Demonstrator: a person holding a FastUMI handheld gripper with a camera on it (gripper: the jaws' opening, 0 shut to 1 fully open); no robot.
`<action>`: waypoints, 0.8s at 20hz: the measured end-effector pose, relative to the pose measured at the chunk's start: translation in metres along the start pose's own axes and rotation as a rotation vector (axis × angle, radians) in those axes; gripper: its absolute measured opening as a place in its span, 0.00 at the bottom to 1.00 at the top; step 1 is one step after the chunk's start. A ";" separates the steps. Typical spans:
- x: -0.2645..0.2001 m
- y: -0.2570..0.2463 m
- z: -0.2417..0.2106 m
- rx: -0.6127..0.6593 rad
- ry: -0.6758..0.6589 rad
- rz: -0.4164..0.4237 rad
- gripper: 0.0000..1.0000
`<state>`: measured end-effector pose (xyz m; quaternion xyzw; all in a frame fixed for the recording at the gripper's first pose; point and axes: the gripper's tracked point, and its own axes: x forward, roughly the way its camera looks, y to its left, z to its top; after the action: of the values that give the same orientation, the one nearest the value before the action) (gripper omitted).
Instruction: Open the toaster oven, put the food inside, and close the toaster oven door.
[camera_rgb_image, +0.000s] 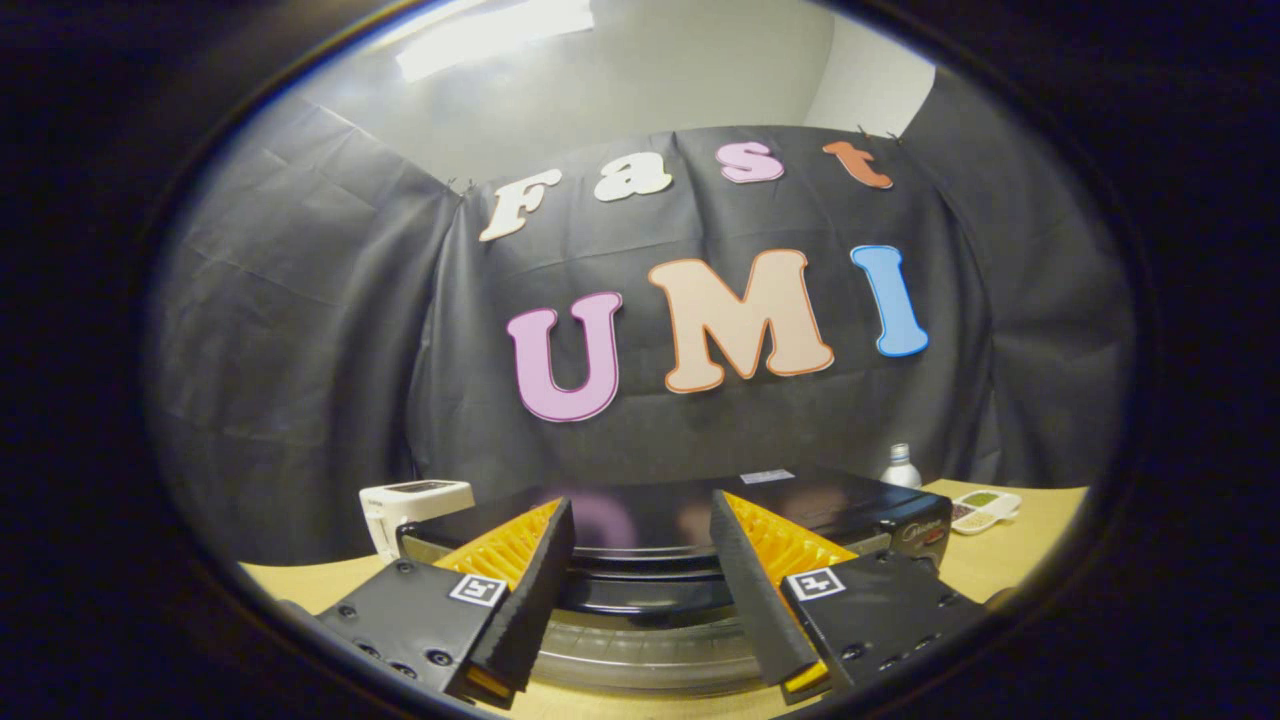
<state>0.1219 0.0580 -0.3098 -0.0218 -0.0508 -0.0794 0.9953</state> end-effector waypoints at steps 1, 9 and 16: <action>-0.005 0.001 0.000 0.002 -0.001 0.001 0.91; -0.048 0.004 -0.005 -0.026 0.022 0.014 0.88; -0.093 0.005 -0.018 -0.033 0.055 0.010 0.86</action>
<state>0.0331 0.0769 -0.3379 -0.0365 -0.0220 -0.0760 0.9962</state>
